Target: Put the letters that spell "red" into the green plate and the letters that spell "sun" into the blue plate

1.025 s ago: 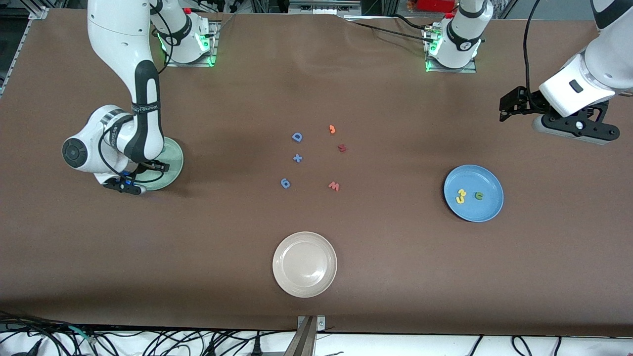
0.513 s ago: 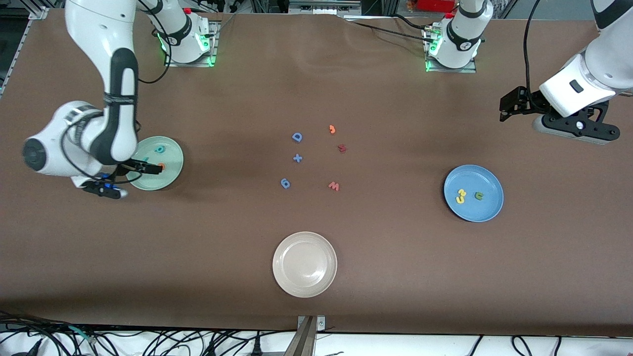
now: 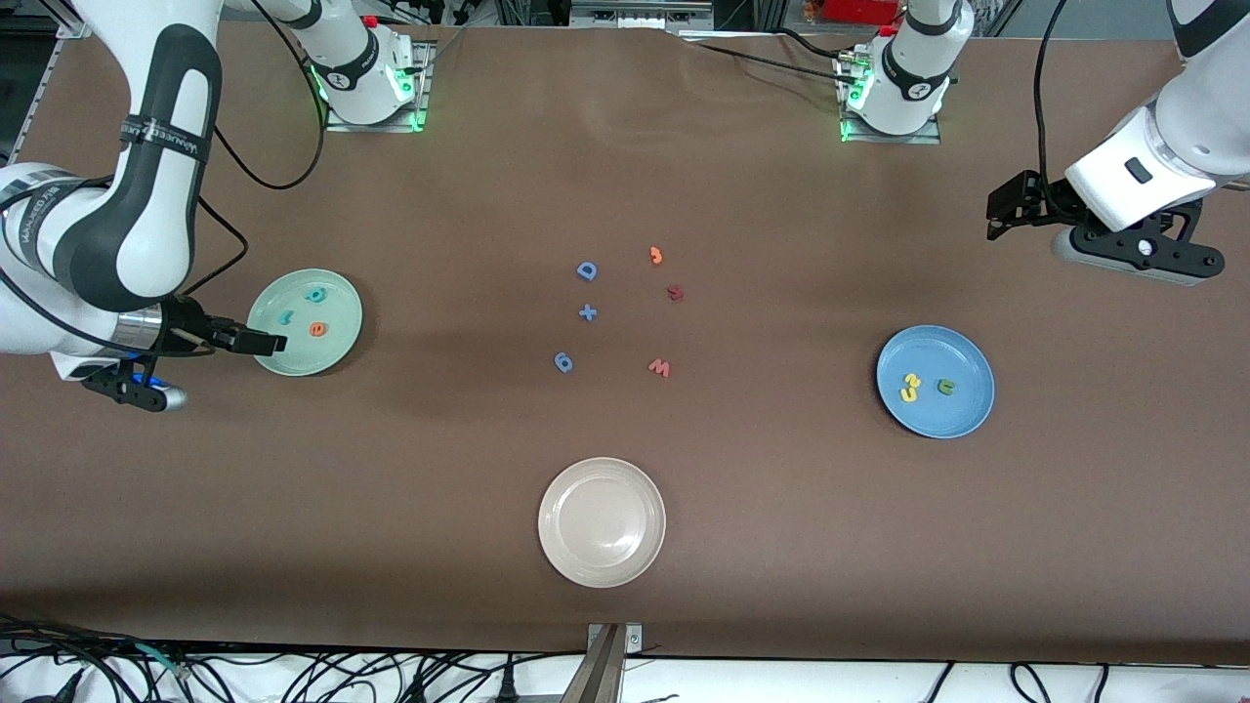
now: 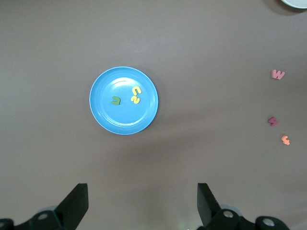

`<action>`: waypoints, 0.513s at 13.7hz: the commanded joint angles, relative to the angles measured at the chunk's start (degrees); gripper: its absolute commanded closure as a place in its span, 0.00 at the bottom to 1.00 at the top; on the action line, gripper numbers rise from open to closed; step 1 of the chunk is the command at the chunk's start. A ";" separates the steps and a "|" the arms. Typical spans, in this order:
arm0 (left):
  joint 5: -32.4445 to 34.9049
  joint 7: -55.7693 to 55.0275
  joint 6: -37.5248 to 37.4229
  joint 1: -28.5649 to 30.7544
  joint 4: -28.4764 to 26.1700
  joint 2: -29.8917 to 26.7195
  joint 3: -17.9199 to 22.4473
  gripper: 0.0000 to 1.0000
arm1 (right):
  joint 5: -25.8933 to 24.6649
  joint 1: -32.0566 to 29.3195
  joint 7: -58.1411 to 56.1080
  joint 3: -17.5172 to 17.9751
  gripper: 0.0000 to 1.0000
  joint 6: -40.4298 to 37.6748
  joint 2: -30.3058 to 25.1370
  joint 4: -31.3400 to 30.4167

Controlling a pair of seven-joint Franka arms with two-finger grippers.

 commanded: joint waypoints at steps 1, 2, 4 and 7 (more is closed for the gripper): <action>0.97 0.82 -1.08 0.03 1.08 0.04 -0.05 0.00 | -0.42 -0.01 5.08 0.52 0.00 -1.37 0.43 3.51; 0.97 0.82 -1.17 0.03 1.08 0.04 -0.05 0.00 | -1.64 -0.62 6.84 2.18 0.00 -1.81 0.26 5.09; 0.97 0.82 -1.08 0.03 1.08 0.04 0.03 0.00 | -7.51 -3.24 10.09 6.73 0.00 -2.60 -1.58 8.87; 0.97 0.90 -1.17 0.03 1.08 0.04 -0.05 0.00 | -18.76 -12.54 14.76 20.95 0.00 -2.52 -6.32 13.45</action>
